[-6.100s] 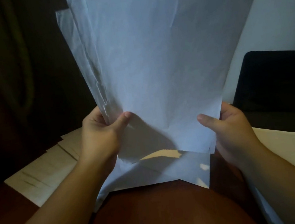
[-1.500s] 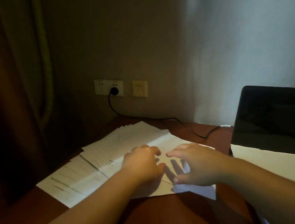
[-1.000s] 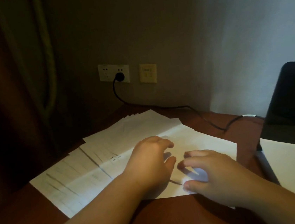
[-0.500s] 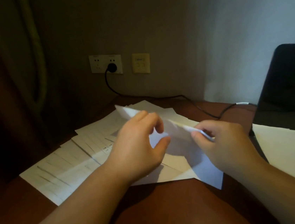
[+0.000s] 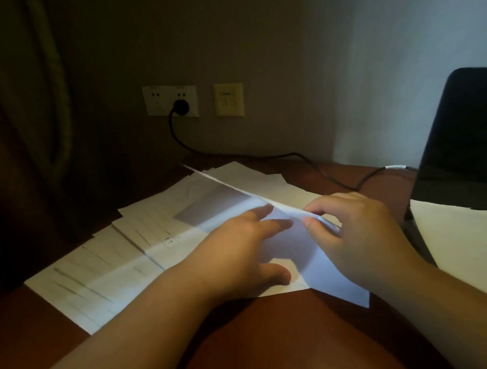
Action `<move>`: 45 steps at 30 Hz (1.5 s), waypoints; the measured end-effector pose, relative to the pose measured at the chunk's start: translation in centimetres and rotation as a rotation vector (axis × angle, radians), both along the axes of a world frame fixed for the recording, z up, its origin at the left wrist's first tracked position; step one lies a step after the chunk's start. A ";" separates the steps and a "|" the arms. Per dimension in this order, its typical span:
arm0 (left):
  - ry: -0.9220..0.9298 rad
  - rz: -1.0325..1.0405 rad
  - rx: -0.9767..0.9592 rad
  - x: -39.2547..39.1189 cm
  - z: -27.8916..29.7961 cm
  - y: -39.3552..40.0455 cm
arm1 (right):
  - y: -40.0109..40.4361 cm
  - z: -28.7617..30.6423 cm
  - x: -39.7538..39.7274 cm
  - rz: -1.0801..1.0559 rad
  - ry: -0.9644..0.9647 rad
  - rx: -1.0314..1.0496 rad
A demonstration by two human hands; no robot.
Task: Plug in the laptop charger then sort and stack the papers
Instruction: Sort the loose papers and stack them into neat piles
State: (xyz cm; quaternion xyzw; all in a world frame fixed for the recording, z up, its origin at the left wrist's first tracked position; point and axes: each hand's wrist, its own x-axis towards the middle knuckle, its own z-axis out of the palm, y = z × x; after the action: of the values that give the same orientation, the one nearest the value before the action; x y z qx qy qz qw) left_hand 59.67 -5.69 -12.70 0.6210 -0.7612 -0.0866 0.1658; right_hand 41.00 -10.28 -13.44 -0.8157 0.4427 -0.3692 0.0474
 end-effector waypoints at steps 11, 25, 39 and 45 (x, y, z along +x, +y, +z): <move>0.052 -0.084 -0.143 0.6 0.3 0.1 | 0.7 0.4 0.0 0.107 0.091 0.131; -0.018 -0.008 -0.374 1.7 0.6 0.1 | 2.8 1.6 0.3 0.258 0.457 0.201; -0.027 -0.151 -0.020 2.1 0.5 0.4 | 1.4 0.3 0.1 0.361 0.382 0.275; -0.022 -0.112 -0.045 1.8 0.3 0.3 | 0.5 -0.1 -0.4 0.298 0.213 0.311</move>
State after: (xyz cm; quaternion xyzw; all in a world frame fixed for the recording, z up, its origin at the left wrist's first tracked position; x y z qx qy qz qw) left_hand 61.42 -5.42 -12.37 0.5743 -0.7983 -0.0721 0.1663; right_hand 40.56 -9.73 -13.52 -0.8893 0.3716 -0.1972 0.1795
